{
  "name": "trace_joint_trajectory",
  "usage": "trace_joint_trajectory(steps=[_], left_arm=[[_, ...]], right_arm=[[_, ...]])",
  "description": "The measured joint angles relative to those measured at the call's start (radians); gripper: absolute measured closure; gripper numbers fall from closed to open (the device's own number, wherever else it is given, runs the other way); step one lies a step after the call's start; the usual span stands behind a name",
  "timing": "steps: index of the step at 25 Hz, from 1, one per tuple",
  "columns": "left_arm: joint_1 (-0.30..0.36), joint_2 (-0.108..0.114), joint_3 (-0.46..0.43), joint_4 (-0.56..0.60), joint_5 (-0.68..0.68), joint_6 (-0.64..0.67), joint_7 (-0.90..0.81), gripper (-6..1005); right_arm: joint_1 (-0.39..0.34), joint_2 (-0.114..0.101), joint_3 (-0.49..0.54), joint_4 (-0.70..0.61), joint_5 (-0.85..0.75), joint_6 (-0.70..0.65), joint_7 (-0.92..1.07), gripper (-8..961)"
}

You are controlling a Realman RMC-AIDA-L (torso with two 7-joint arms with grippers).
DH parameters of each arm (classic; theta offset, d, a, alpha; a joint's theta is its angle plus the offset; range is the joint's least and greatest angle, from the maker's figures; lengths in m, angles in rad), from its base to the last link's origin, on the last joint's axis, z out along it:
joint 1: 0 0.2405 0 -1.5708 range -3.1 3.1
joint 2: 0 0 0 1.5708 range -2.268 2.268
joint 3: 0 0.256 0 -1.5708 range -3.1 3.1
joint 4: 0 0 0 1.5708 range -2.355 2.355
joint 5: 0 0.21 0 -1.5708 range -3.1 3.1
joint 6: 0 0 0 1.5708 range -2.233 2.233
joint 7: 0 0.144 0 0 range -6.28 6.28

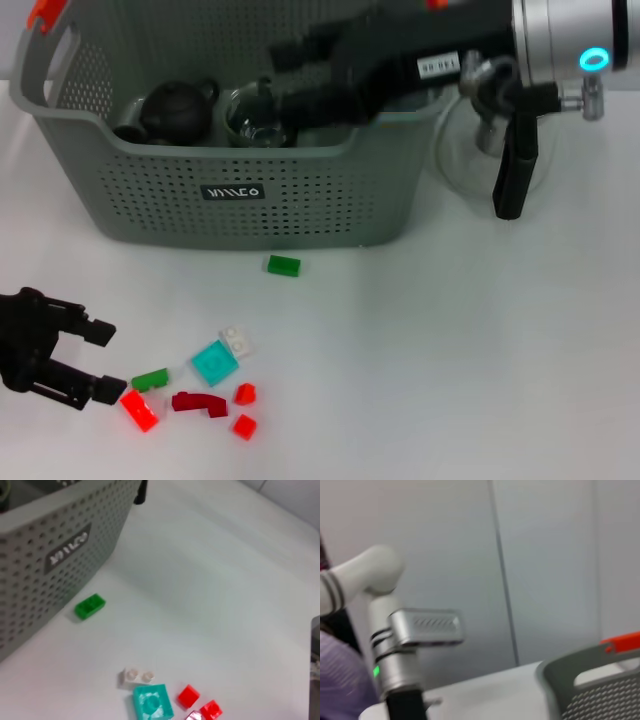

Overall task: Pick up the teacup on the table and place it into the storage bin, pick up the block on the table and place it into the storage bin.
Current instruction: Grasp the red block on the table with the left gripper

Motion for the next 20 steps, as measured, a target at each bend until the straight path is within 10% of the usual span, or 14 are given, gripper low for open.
trace_joint_trajectory(steps=[20], left_arm=[[0.022,-0.209,0.215,-0.481,0.204,0.034,-0.537,143]], right_arm=[[-0.014,-0.024,0.082,0.108,-0.002,-0.047,-0.132,171]])
